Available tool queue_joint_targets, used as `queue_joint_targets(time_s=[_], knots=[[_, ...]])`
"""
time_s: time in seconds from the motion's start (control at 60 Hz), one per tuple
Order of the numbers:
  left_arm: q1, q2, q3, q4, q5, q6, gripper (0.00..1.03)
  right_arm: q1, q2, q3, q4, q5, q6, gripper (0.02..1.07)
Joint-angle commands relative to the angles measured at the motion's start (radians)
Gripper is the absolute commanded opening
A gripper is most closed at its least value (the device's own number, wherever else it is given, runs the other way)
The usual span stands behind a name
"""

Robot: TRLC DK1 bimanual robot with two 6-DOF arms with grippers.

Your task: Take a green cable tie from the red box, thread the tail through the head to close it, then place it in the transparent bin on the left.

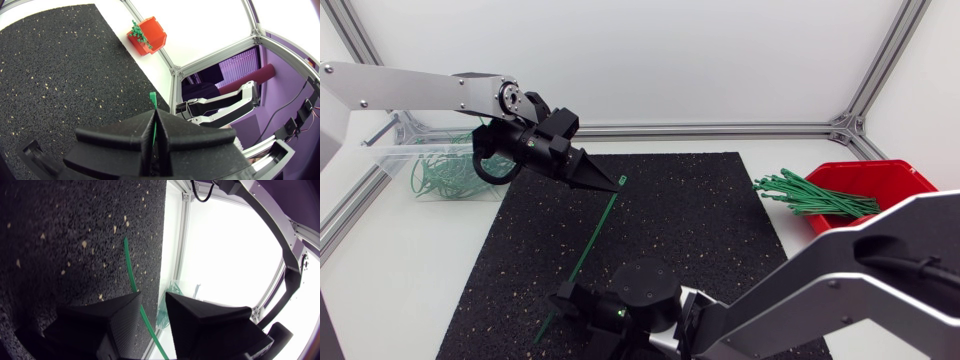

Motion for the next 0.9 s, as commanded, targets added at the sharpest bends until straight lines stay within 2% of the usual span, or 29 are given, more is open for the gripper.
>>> queue_joint_targets(time_s=[0.0,0.233,0.333,0.567,0.883], knots=[[-0.007,0.022,0.013,-0.015,0.015,0.028,0.03,-0.052,0.045,-0.050,-0.054,0.029,-0.106,0.42],[-0.005,0.026,0.016,-0.013,0.015,0.028,0.03,-0.088,-0.017,-0.107,-0.064,0.028,-0.107,0.42],[-0.005,0.026,0.017,-0.015,0.015,0.028,0.03,-0.102,-0.073,-0.127,-0.096,0.026,-0.107,0.49],[-0.008,0.024,0.036,-0.019,0.015,0.011,0.03,-0.095,-0.073,-0.119,-0.093,0.029,-0.144,0.49],[-0.008,-0.028,0.059,-0.082,0.015,-0.019,0.03,-0.069,-0.179,-0.137,-0.099,0.035,-0.155,0.49]])
